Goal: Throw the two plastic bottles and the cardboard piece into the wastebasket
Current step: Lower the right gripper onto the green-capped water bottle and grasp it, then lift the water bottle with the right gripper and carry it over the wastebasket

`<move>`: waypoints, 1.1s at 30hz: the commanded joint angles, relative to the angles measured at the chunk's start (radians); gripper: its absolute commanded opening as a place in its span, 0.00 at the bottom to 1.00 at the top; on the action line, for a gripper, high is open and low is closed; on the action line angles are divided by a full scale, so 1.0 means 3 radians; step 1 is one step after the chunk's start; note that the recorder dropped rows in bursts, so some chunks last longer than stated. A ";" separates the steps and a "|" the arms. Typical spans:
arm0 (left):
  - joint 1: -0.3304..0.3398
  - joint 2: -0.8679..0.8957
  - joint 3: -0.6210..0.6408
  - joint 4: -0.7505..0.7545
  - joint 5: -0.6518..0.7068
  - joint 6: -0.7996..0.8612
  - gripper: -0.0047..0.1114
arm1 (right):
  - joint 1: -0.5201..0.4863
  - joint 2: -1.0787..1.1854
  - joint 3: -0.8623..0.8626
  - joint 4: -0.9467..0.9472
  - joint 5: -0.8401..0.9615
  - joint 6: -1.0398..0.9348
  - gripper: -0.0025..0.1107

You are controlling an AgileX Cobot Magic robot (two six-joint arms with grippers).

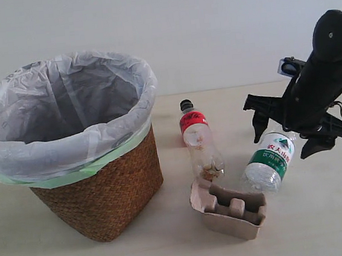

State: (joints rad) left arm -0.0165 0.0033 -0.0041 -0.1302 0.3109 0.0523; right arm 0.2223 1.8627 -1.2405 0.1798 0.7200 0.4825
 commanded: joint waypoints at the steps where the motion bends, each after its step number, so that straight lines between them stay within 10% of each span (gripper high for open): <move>1: 0.0002 -0.0011 0.0014 0.0010 -0.0004 -0.0028 0.07 | 0.0027 0.0135 -0.0026 -0.0012 -0.0128 0.0015 0.67; 13: 0.0002 -0.0011 0.0014 0.0010 -0.0004 -0.0028 0.07 | 0.0027 0.0410 -0.0026 -0.0019 -0.0302 -0.0178 0.65; 22: 0.0002 -0.0011 0.0014 0.0010 -0.0004 -0.0028 0.07 | 0.0027 0.0409 -0.0026 -0.0019 -0.0241 -0.0588 0.02; 33: 0.0002 -0.0011 0.0014 0.0010 -0.0004 -0.0028 0.07 | 0.0020 -0.0093 -0.0330 -0.0019 0.0341 -0.0908 0.02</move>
State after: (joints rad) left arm -0.0165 0.0033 -0.0041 -0.1302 0.3109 0.0523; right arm 0.2283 1.9169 -1.2980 0.1819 0.7638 0.2420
